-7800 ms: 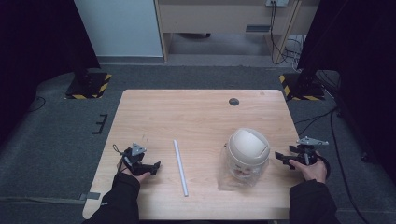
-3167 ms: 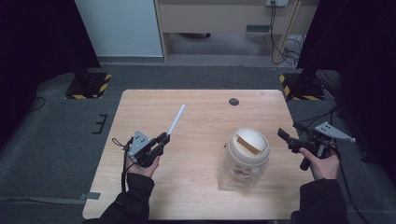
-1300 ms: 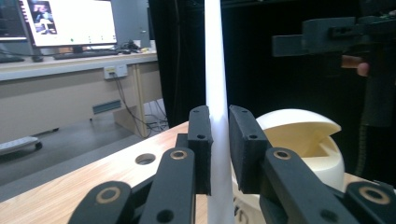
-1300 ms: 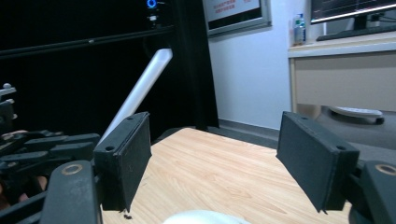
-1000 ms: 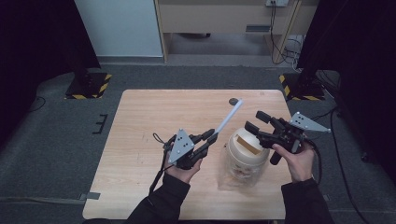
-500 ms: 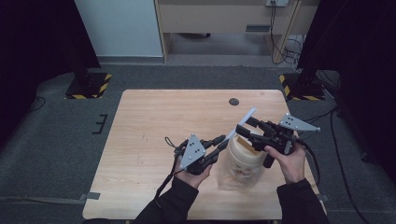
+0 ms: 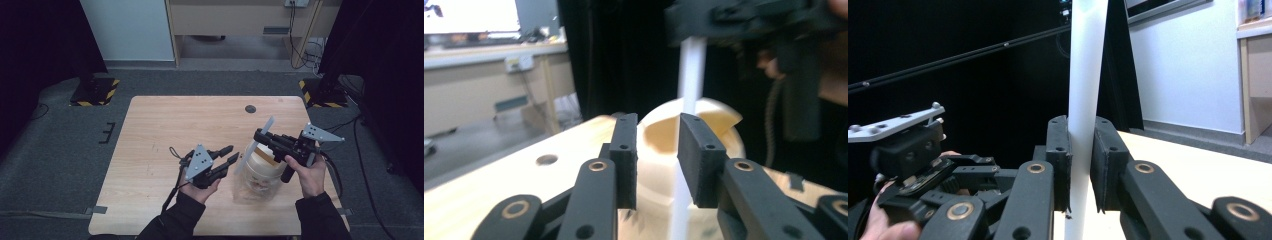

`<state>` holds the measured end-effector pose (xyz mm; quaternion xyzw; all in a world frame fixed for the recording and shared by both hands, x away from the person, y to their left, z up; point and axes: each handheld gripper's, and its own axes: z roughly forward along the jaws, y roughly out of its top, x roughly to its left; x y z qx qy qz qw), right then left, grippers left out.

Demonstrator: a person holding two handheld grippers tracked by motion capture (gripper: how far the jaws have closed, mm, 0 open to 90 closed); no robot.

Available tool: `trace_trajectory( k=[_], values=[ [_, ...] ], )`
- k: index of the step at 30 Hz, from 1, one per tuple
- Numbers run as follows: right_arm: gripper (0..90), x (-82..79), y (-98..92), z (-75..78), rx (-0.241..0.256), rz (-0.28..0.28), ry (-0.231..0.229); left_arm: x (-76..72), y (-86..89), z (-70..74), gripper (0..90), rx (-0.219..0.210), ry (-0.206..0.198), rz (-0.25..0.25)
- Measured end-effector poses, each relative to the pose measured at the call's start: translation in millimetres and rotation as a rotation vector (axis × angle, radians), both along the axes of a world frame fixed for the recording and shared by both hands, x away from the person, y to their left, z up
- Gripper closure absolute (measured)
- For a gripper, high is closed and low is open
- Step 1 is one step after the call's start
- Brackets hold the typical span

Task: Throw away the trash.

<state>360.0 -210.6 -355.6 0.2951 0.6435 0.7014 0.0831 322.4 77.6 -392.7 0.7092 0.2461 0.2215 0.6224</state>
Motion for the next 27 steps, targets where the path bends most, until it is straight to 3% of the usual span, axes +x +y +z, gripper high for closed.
trace_trajectory(
  k=[3, 7, 12, 14, 16, 20, 27],
  values=[
    [80.3, -0.3, -1.0, 0.8, 0.006, -0.007, -0.004, 2.4, 24.0, -6.6, 63.4, 0.031, 0.058, 0.038],
    [80.3, -0.3, -2.3, 2.0, 0.012, -0.018, -0.02, 6.1, 60.2, -26.9, 57.3, 0.086, 0.145, 0.108],
    [80.3, -1.8, -3.1, 7.0, 0.025, -0.03, -0.052, 9.5, 100.2, -64.5, 47.4, 0.175, 0.326, 0.187],
    [80.3, -2.6, -3.6, 9.9, 0.029, -0.039, -0.063, 9.5, 110.6, -76.8, 45.5, 0.185, 0.36, 0.217],
    [80.4, -2.3, -4.7, 11.6, 0.048, -0.048, -0.074, 13.1, 118.9, -88.9, 43.0, 0.209, 0.431, 0.254],
    [80.4, -1.2, -7.6, 14.0, 0.069, -0.068, -0.09, 21.3, 119.0, -106.7, 36.7, 0.247, 0.51, 0.266],
    [80.4, -1.6, -18.8, 28.7, 0.119, -0.117, -0.147, 27.7, 109.6, -117.6, 31.8, 0.352, 0.51, 0.236]
  ],
)
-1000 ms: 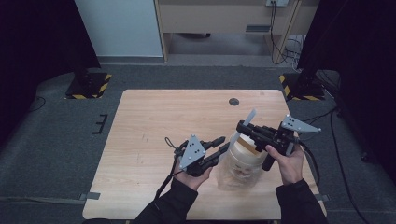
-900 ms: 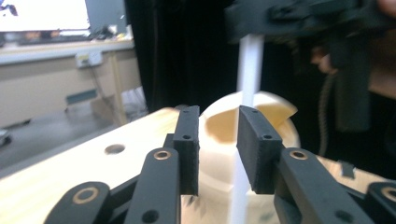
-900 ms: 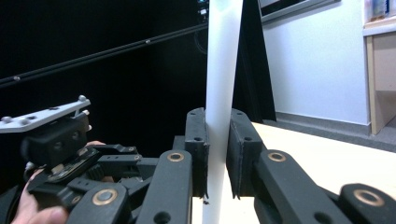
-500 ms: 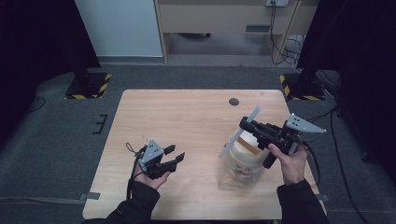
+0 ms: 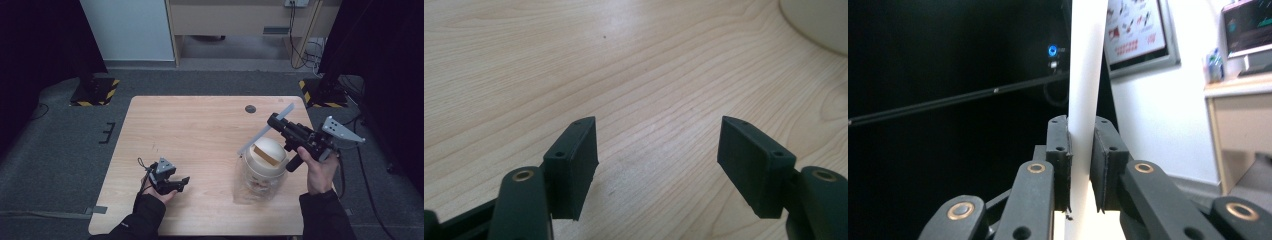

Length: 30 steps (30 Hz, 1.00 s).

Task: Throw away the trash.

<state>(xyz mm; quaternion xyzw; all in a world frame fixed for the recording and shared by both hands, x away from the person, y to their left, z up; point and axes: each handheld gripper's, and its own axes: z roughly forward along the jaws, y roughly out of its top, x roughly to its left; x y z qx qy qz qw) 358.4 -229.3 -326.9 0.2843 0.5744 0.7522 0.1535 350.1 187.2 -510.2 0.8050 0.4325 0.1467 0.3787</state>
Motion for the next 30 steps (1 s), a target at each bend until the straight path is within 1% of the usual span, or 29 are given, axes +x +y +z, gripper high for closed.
trace_trajectory(
  k=[2, 5, 6, 7, 8, 13, 15, 18, 22, 25, 30],
  values=[
    [80.4, -0.3, -4.0, 5.4, 0.007, -0.024, -0.02, 0.7, 0.2, -2.3, 30.6, 0.014, 0.009, -0.003],
    [80.4, -0.1, -10.6, 10.0, 0.02, -0.067, -0.045, 2.2, 1.4, -6.0, 28.5, 0.024, 0.03, 0.002],
    [80.4, 0.1, -13.8, 11.1, 0.018, -0.09, -0.055, 2.6, 1.8, -6.8, 27.5, 0.028, 0.036, 0.001],
    [80.3, 0.4, -19.2, 12.3, 0.018, -0.129, -0.072, 3.2, 1.9, -8.1, 26.9, 0.034, 0.043, 0.001],
    [80.3, 0.4, -19.2, 12.3, 0.018, -0.129, -0.072, 3.5, 1.9, -8.6, 26.9, 0.037, 0.045, 0.001],
    [80.4, 1.3, -34.5, 15.0, 0.023, -0.23, -0.11, 4.4, 1.7, -9.5, 26.1, 0.041, 0.05, 0.0],
    [80.4, 2.1, -42.2, 14.5, 0.026, -0.266, -0.115, 4.5, 1.7, -10.0, 25.8, 0.043, 0.054, 0.0],
    [80.3, 3.6, -53.8, 11.4, 0.016, -0.309, -0.105, 4.7, 1.7, -10.5, 25.3, 0.045, 0.058, 0.001],
    [80.4, 5.2, -65.3, 3.8, -0.03, -0.347, -0.087, 5.0, 1.7, -11.0, 24.5, 0.045, 0.064, -0.004],
    [80.4, 6.0, -68.8, -4.6, -0.062, -0.347, -0.057, 5.2, 1.4, -11.2, 24.3, 0.048, 0.066, -0.006],
    [80.5, 6.9, -67.5, -17.7, -0.085, -0.304, -0.001, 5.4, 1.6, -11.5, 24.2, 0.049, 0.071, -0.007]
  ],
)
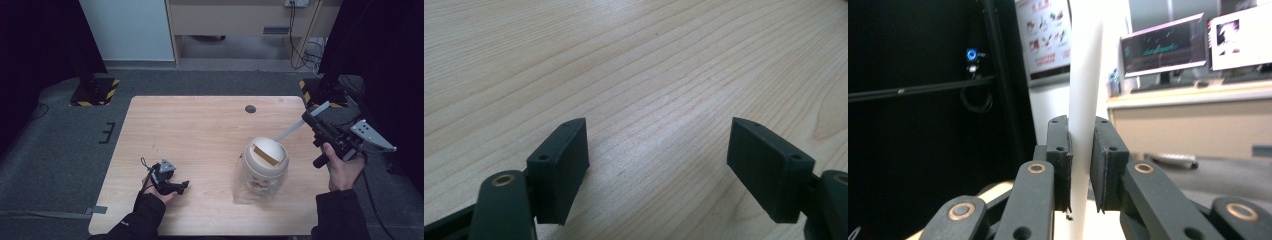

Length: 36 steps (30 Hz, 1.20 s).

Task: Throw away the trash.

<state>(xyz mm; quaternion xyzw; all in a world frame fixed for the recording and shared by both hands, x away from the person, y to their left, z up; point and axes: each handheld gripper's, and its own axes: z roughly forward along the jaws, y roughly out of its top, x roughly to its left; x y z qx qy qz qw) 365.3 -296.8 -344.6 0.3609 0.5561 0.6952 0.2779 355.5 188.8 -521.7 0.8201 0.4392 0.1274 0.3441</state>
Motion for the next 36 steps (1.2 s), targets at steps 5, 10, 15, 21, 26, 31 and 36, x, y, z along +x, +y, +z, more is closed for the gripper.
trace_trajectory(
  k=[5, 10, 15, 21, 26, 31, 36],
  values=[
    [80.4, 5.0, 8.0, -11.8, -0.043, 0.037, 0.065, 0.2, 0.3, 0.0, 24.1, -0.003, 0.001, 0.001],
    [80.3, 12.5, 15.5, -27.0, -0.067, 0.057, 0.135, 0.8, 1.0, 0.6, 24.1, -0.006, 0.0, 0.001],
    [78.3, 19.9, 22.2, -43.4, -0.09, 0.074, 0.197, 1.1, 1.1, 1.0, 24.0, -0.01, -0.001, 0.004],
    [44.3, 26.1, 23.8, -51.4, -0.087, 0.062, 0.217, 2.0, 3.0, 2.1, 23.8, -0.017, -0.006, 0.01],
    [24.2, 25.5, 12.6, -50.5, -0.078, 0.016, 0.202, 3.5, 7.6, 4.0, 23.1, -0.016, -0.016, 0.025],
    [18.3, 19.7, -2.0, -63.2, -0.127, -0.014, 0.232, 6.0, 13.5, 5.2, 22.0, -0.025, -0.023, 0.044],
    [16.3, 21.3, -20.9, -86.8, -0.155, -0.096, 0.298, 8.7, 21.2, 5.0, 20.5, -0.021, -0.017, 0.074]
  ],
)
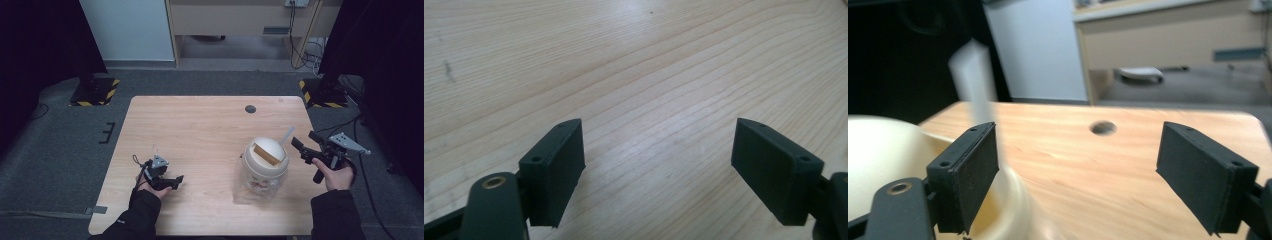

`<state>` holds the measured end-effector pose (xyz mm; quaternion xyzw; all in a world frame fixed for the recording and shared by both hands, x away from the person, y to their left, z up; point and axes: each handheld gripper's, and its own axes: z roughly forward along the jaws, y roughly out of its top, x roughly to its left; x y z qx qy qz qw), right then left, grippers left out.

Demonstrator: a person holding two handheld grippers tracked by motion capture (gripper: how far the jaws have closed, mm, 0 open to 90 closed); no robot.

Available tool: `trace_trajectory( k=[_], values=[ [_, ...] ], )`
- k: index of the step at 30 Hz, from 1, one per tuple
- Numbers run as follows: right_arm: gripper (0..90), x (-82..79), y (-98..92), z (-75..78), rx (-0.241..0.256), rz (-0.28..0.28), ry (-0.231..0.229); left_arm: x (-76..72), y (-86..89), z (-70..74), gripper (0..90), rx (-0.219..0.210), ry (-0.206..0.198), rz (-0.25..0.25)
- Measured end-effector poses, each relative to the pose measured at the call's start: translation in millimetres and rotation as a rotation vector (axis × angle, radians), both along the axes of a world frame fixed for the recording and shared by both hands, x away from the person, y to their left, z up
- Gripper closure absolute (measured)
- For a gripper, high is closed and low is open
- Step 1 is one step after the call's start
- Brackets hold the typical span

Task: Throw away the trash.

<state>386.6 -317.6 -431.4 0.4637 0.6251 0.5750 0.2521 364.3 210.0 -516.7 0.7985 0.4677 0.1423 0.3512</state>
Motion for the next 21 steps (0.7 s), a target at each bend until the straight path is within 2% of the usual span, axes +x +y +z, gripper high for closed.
trace_trajectory(
  k=[3, 6, 9, 12, 14, 17, 21],
  values=[
    [15.5, 3.3, -6.5, -20.0, -0.049, -0.024, 0.068, 1.6, 4.7, -0.8, 20.1, 0.008, 0.007, 0.015],
    [15.0, 5.8, -11.6, -42.4, -0.113, -0.026, 0.16, 3.8, 9.6, -1.2, 19.5, 0.01, 0.011, 0.033],
    [15.1, 8.2, -15.1, -58.8, -0.177, -0.021, 0.24, 5.9, 15.4, -1.1, 18.6, 0.027, 0.004, 0.045],
    [14.7, 10.0, -17.8, -70.8, -0.225, -0.011, 0.297, 8.2, 21.6, -2.2, 18.2, 0.043, 0.002, 0.06],
    [14.4, 10.4, -19.4, -77.7, -0.269, 0.003, 0.332, 9.5, 25.5, -3.1, 18.2, 0.063, 0.005, 0.067],
    [13.4, 10.1, -19.2, -82.6, -0.307, 0.007, 0.362, 11.3, 30.9, -5.4, 18.2, 0.083, 0.016, 0.08],
    [12.1, 12.3, -22.8, -87.5, -0.368, -0.018, 0.384, 13.0, 35.9, -8.0, 17.0, 0.101, 0.024, 0.09]
  ],
)
